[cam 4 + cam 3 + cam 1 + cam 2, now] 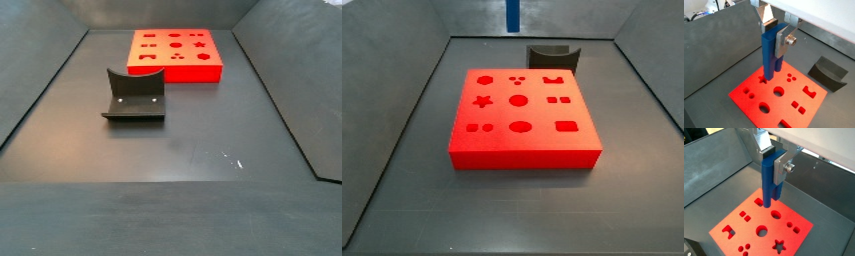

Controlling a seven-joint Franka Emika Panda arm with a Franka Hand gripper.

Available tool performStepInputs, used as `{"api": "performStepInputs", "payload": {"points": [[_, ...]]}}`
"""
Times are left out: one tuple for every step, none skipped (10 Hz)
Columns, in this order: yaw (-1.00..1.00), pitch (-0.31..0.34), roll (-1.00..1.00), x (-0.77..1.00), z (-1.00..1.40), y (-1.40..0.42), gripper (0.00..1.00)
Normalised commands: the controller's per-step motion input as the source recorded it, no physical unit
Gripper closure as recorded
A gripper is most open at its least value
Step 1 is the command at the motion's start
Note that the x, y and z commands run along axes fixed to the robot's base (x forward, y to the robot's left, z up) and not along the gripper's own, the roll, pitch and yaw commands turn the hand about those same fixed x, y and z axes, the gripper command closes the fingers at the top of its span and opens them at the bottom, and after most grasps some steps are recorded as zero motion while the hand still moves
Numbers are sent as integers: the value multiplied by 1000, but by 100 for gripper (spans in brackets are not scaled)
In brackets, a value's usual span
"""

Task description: Insert the square-circle object.

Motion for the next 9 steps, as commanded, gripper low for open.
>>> {"api": "performStepInputs", "payload": {"points": [[0, 0, 0, 29, -94, -46, 100], [-69, -43, -141, 120, -191, -131, 100], [-497, -29, -199, 89, -677, -80, 100], [-706, -144, -129, -26, -506, -240, 100], [-786, -217, -103, -89, -451, -254, 100], [-800, -189, -90, -89, -506, -237, 100], [-620, -20, -133, 0, -734, -146, 100], [-754, -1, 0, -14, -697, -289, 100], [-971, 0, 0, -26, -717, -137, 100]]}}
